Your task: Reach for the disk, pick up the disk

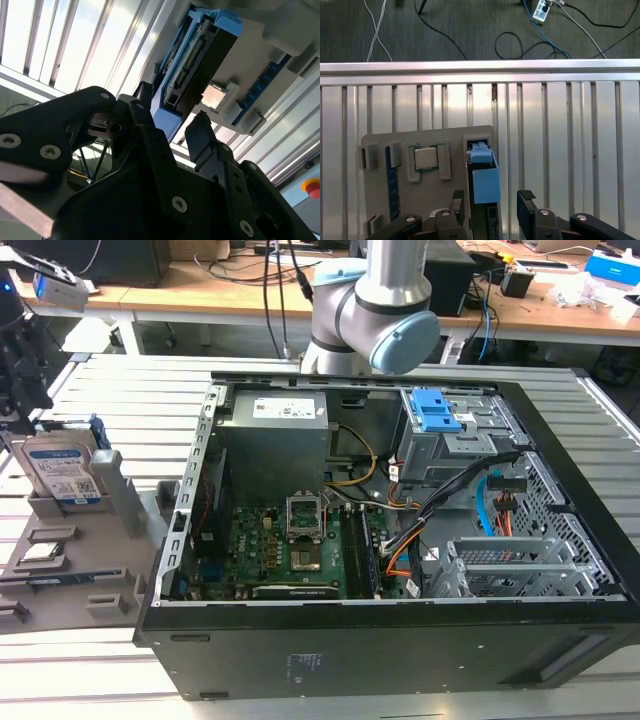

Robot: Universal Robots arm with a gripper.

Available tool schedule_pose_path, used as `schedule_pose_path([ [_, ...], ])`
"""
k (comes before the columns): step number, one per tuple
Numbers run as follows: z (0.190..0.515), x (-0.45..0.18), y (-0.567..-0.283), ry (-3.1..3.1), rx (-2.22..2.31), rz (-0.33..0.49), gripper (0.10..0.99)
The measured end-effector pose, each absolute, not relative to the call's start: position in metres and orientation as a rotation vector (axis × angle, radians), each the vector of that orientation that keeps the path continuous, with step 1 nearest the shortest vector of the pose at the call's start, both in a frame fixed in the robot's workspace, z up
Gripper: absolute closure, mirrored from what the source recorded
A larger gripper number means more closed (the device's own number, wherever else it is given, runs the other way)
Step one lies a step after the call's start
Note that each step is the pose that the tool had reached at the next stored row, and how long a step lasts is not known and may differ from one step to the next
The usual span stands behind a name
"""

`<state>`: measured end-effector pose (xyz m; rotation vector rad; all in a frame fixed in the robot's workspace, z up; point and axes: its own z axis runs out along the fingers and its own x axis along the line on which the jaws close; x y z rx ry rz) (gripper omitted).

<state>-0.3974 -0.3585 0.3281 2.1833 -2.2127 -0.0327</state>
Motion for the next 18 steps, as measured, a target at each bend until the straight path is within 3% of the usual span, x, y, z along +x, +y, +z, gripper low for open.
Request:
schedule_pose_path([
  [18, 0.29, -0.405, -0.36, -2.191, 2.204, -0.033, 0.545],
])
